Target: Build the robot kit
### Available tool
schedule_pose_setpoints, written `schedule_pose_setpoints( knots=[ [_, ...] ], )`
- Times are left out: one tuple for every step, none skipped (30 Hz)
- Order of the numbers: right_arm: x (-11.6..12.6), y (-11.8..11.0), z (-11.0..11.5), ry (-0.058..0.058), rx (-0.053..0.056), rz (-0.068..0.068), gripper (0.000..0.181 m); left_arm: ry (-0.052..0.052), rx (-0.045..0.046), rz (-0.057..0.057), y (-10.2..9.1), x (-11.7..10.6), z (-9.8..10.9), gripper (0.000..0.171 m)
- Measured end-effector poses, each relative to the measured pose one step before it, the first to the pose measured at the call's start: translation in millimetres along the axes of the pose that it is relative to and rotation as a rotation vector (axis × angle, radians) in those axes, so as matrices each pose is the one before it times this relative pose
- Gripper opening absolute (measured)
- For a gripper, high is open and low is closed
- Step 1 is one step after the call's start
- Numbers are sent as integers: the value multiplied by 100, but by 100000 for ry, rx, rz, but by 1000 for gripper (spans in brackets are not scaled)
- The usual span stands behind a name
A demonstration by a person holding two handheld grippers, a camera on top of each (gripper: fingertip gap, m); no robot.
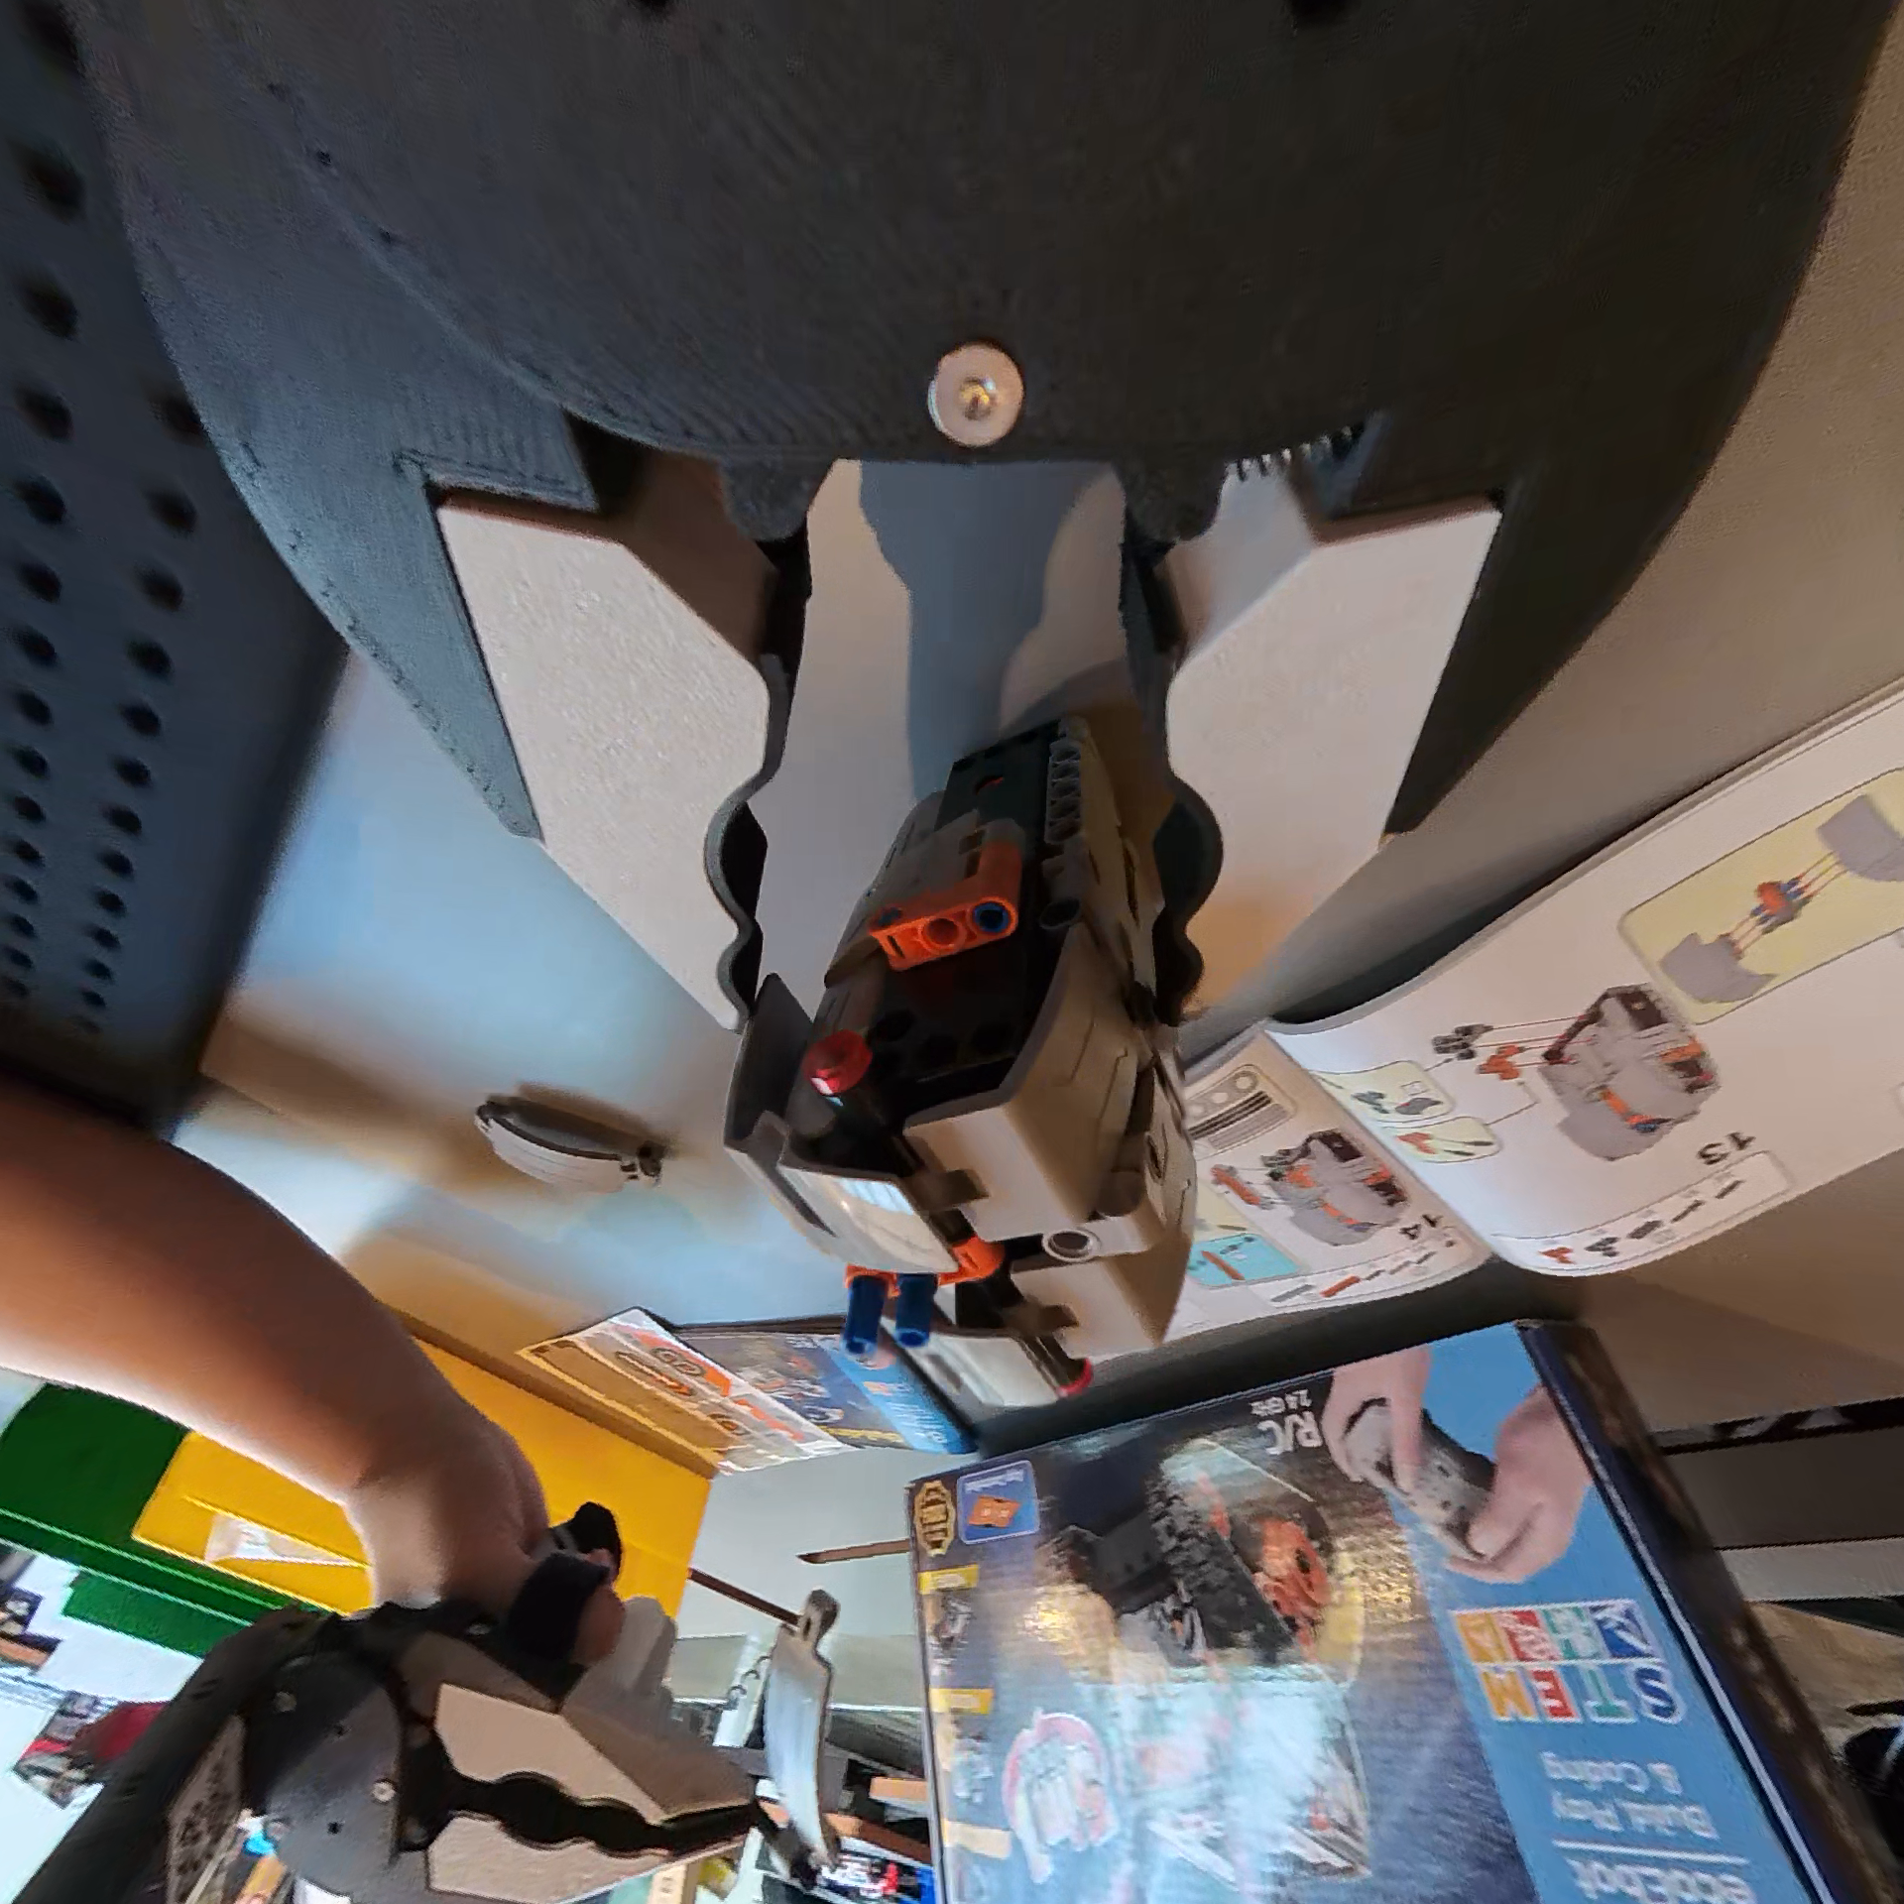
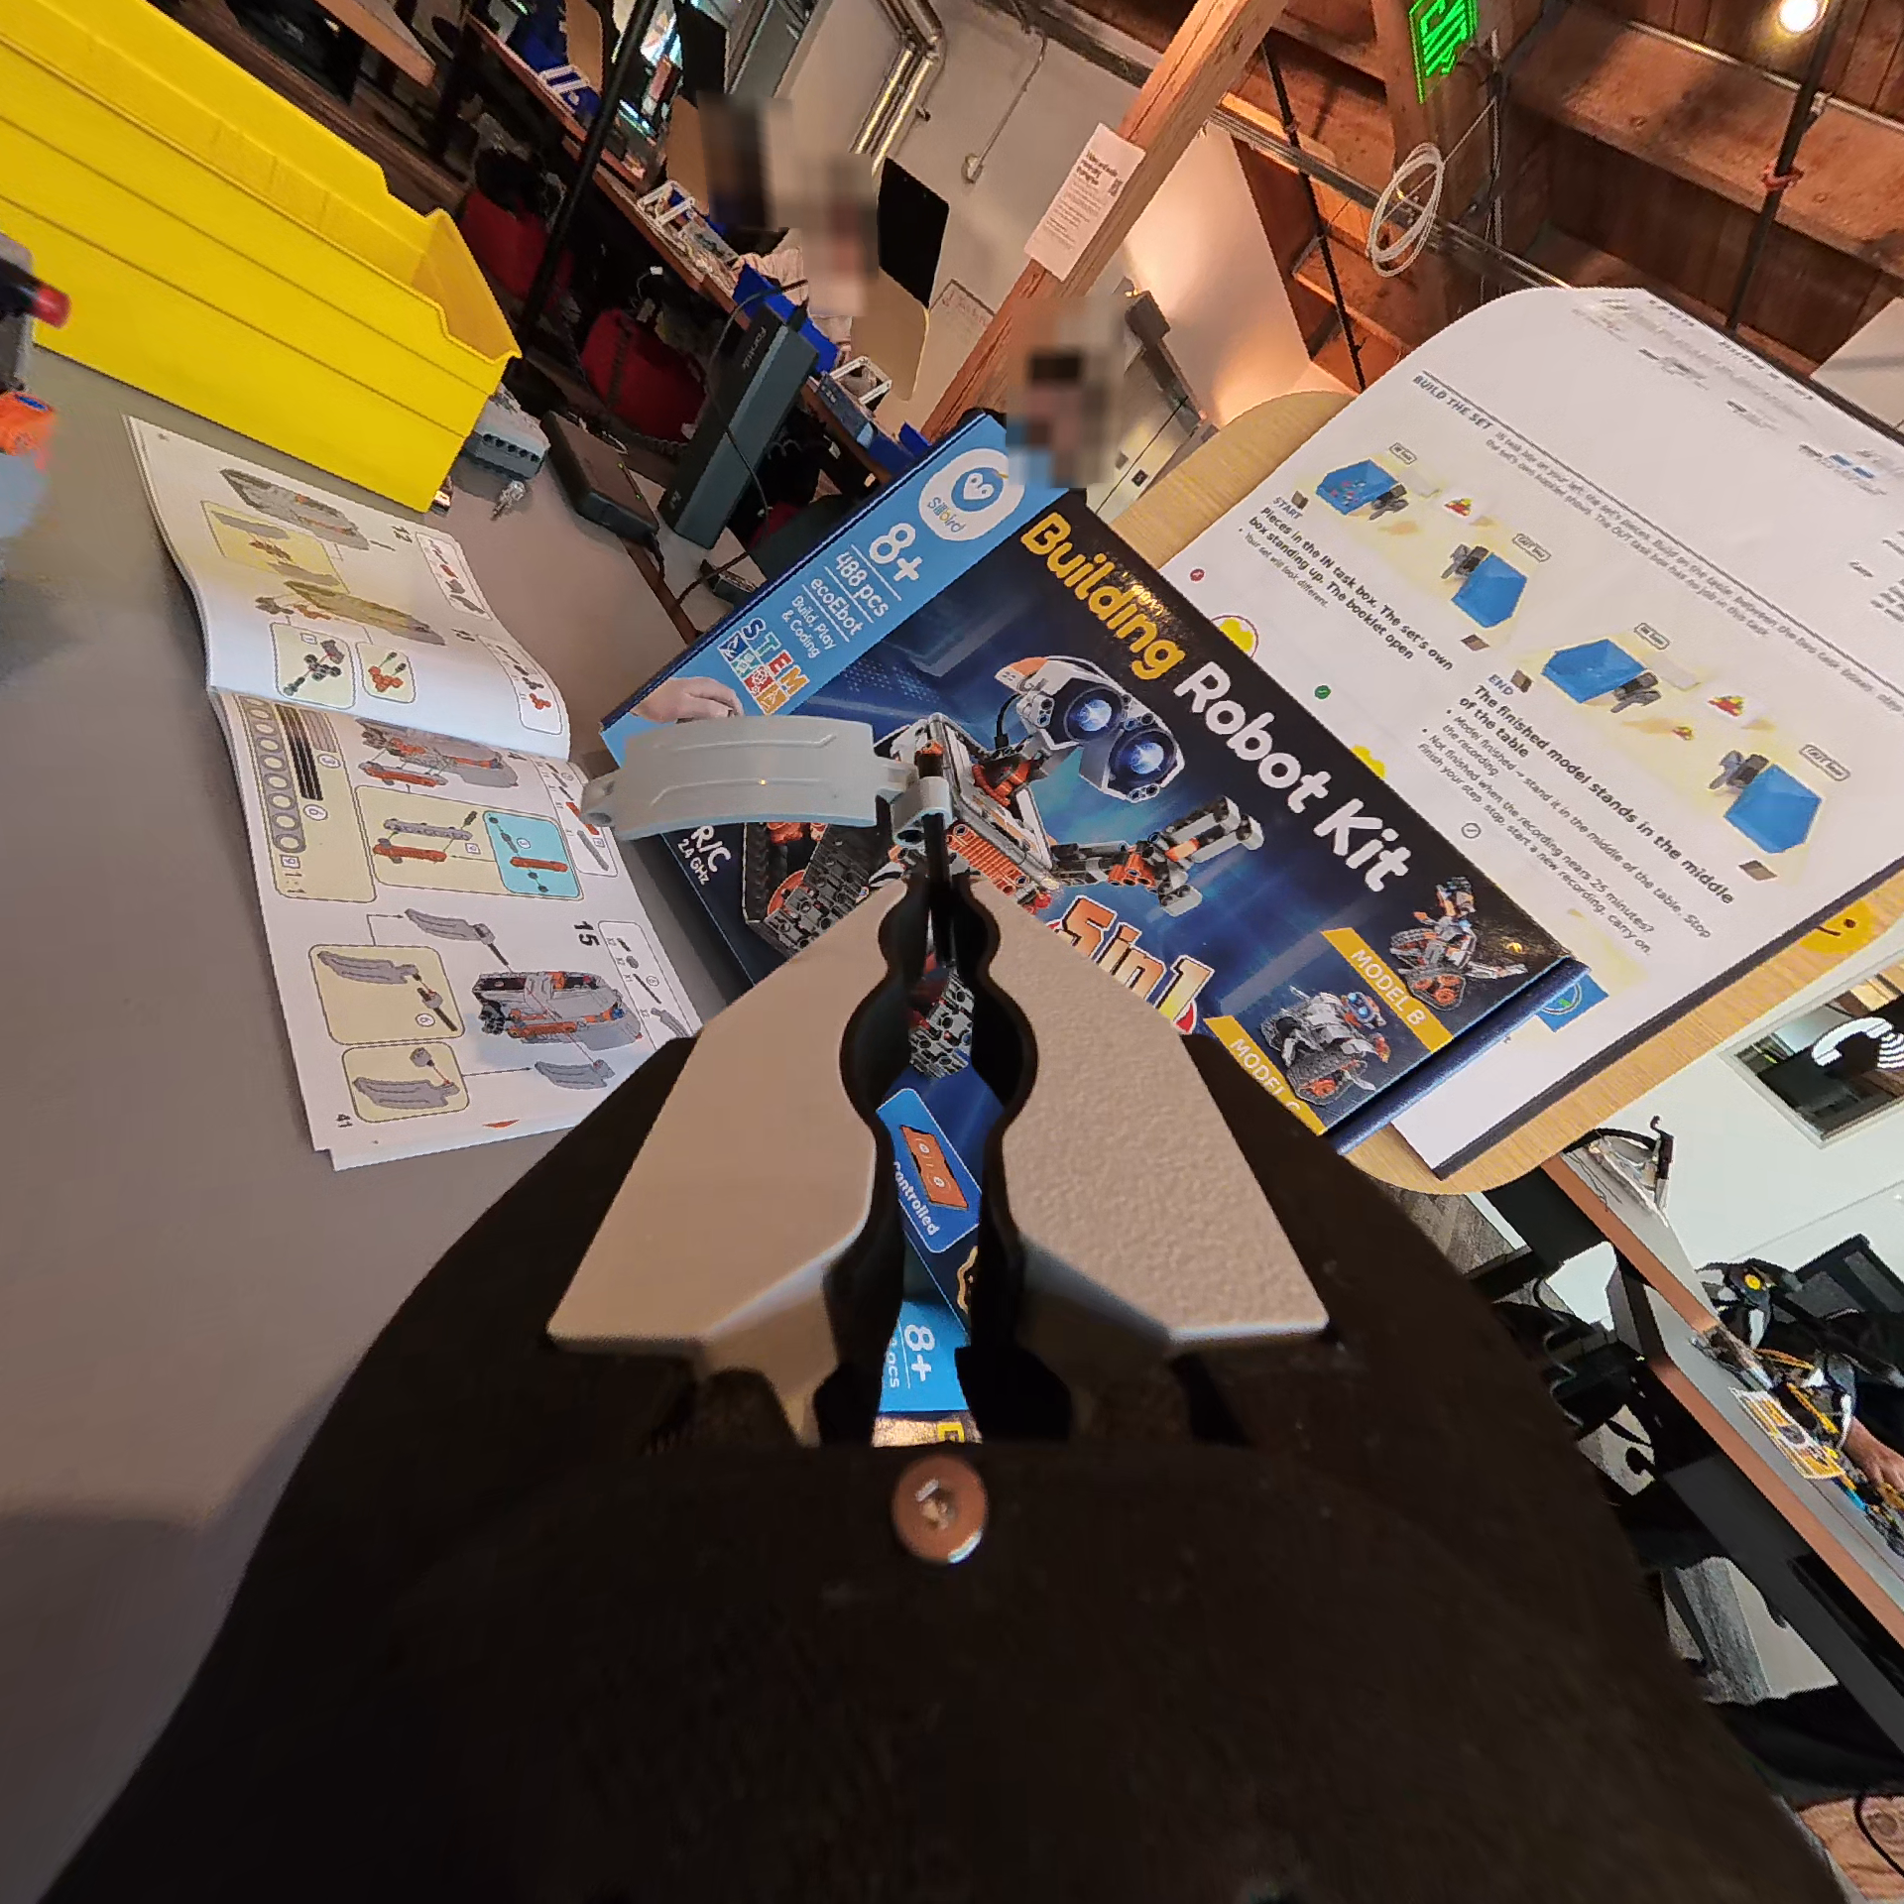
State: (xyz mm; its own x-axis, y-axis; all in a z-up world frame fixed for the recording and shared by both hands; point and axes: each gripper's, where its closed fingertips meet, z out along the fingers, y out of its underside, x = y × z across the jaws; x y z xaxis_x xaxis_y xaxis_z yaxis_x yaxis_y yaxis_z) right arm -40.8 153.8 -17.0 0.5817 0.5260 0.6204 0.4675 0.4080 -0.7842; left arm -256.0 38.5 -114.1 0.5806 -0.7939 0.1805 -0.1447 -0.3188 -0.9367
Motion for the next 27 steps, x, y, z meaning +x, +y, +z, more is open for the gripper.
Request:
schedule_pose_setpoints(
  knots=[
    [-11, 8, 13, -41, 82, -23, 2, 1905, -95, 657, 38, 361, 68, 76],
    [-4, 13, -1, -109, -31, 2, 2, 2024, -173, 609, 43, 397, 89, 76],
    [-10, 14, 14, -197, -122, 148, 2, 2098, -338, 664, 48, 430, 119, 76],
    [-29, -4, 7, -250, 2, 72, 2, 2139, -335, 678, 49, 440, 118, 76],
    [-21, -12, -3, -172, 58, -122, 2, 2143, -268, 474, 51, 413, 129, 76],
    [-20, -12, 11, -176, -36, -144, 2, 2090, -260, 220, 40, 386, 104, 76],
    [-25, -20, 15, -194, -70, -92, 2, 1983, -214, -53, 34, 323, 99, 76],
    [-32, -36, 0, -188, 23, -60, 2, 1792, -146, -172, 43, 281, 97, 76],
    [-40, -32, 6, -173, 102, -91, 2, 1296, -250, 31, 58, 206, 63, 76],
    [-35, -26, 3, -156, 59, -128, 2, 438, -338, 353, 51, 95, 39, 76],
    [-50, 10, 16, -192, -60, -97, 2, -140, -183, 429, 22, 18, 11, 76],
    [-56, 16, 27, -237, -111, -94, 2, -135, -109, 277, 20, 14, 13, 76],
    [-55, 18, 26, -235, -123, -109, 2, -63, -187, 122, 34, 15, 18, 76],
    [-75, 35, 31, -367, -159, -100, 2, -57, -282, -15, 38, -1, 22, 76],
    [-96, 38, 31, -570, -172, 45, 2, -149, -431, -80, 64, -2, 32, 76],
    [-72, 0, 14, -436, -4, 154, 2, -316, -342, 97, 48, -18, 28, 76],
    [-44, -19, 13, -137, 182, 17, 2, -319, -172, 423, 11, 8, 13, 76],
    [-37, 10, 22, -209, -87, -138, 2, -261, -160, 413, 13, 8, -4, 76],
    [-39, 25, 19, -210, -323, -170, 2, -160, -18, 29, 15, -17, -2, 76],
    [-42, 10, 21, -127, -97, -145, 2, 77, 13, -317, 5, -8, -11, 76],
    [-58, 3, 16, -171, 15, -102, 1, 109, -67, -342, 13, -11, -13, 76],
    [-60, 19, 26, -261, -133, -76, 1, -33, -88, -108, 10, -23, -16, 76],
    [-56, 11, 30, -228, -169, -58, 2, -228, -29, 103, 9, -35, -14, 76],
    [-55, -22, 15, -169, 15, -114, 2, -333, 38, 120, -7, -40, -17, 75],
    [-50, -27, 17, -165, 54, -166, 2, -390, 41, 87, 5, -39, -17, 75],
    [-45, -10, 23, -202, -70, -71, 2, -425, 36, 108, -7, -65, -22, 74],
    [-38, -16, 8, -156, 13, -2, 2, -520, 80, 112, 1, -76, -28, 74]
  ],
)
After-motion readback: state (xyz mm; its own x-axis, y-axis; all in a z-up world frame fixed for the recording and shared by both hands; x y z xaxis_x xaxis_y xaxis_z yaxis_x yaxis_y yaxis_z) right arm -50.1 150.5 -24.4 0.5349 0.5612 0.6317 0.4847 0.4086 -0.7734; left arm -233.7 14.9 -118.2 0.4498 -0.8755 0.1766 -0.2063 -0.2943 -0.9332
